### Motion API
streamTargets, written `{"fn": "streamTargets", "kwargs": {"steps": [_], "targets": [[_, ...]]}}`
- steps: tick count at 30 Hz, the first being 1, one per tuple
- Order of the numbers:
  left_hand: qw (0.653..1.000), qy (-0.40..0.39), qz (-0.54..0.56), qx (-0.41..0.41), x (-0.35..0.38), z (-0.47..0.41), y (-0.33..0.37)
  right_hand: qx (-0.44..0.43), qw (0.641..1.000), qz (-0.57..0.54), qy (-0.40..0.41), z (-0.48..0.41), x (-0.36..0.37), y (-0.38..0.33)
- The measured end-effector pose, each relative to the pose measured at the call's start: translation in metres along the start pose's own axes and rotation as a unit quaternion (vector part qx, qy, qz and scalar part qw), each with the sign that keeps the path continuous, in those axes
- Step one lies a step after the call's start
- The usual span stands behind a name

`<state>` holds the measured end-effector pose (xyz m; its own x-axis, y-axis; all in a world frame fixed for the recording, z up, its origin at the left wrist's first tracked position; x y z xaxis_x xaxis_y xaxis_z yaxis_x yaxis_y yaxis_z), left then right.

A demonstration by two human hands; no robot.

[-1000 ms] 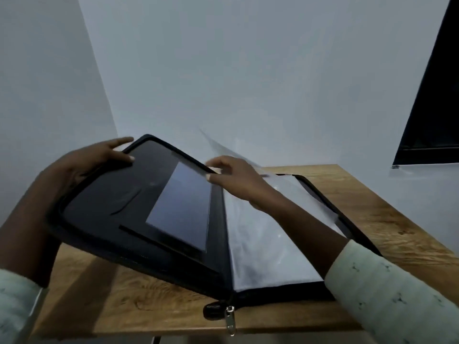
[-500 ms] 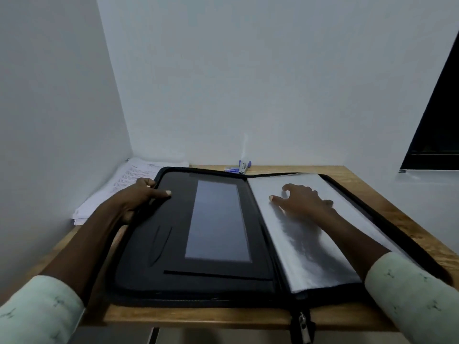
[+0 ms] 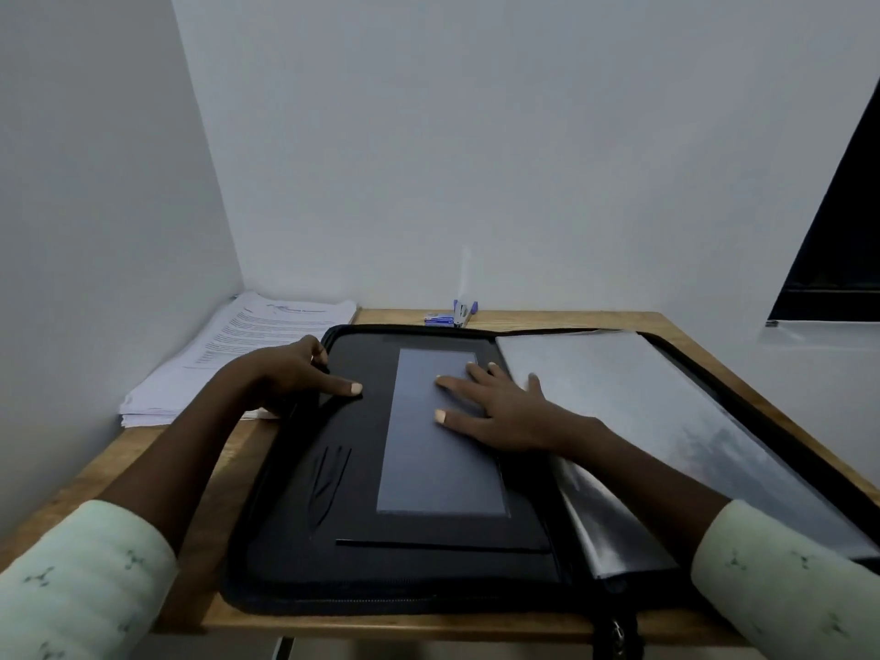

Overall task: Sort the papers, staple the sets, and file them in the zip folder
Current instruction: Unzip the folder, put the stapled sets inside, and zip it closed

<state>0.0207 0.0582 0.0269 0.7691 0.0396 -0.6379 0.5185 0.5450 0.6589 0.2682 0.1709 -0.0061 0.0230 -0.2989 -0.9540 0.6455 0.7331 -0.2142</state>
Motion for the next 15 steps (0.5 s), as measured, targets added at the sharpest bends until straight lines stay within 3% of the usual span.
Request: {"fn": "streamTargets", "kwargs": {"steps": [5,9,11,13,15], "targets": [[0.992,-0.022,-0.114,-0.043,-0.002,0.000,0.006,-0.005,1.000,0.012,-0.022,-0.002,0.006,-0.001],[0.993,-0.032,-0.103,-0.048,-0.019,0.010,0.014,-0.008,1.000,0.006,-0.025,0.002,-0.005,-0.004],[0.994,0.023,-0.103,-0.027,-0.038,0.011,0.014,-0.009,1.000,0.001,-0.004,-0.002,-0.014,-0.007],[0.985,0.144,-0.094,0.015,-0.066,0.009,0.006,-0.017,0.998,-0.048,0.037,-0.008,-0.027,-0.012],[0.955,0.281,-0.084,0.050,-0.087,0.006,-0.008,-0.033,0.989,-0.120,0.078,-0.017,-0.044,-0.018]]}}
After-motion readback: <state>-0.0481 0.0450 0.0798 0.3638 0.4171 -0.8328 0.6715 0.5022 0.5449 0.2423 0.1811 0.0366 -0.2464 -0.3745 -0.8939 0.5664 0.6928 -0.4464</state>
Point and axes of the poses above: each hand's wrist, its own z-axis away from the middle knuckle, its own x-axis out of the palm, y = z × x, the point moved 5 cm from there along -z, towards the middle knuckle, and after that the axes turned 8 degrees about -y, right-handed, at the moved point
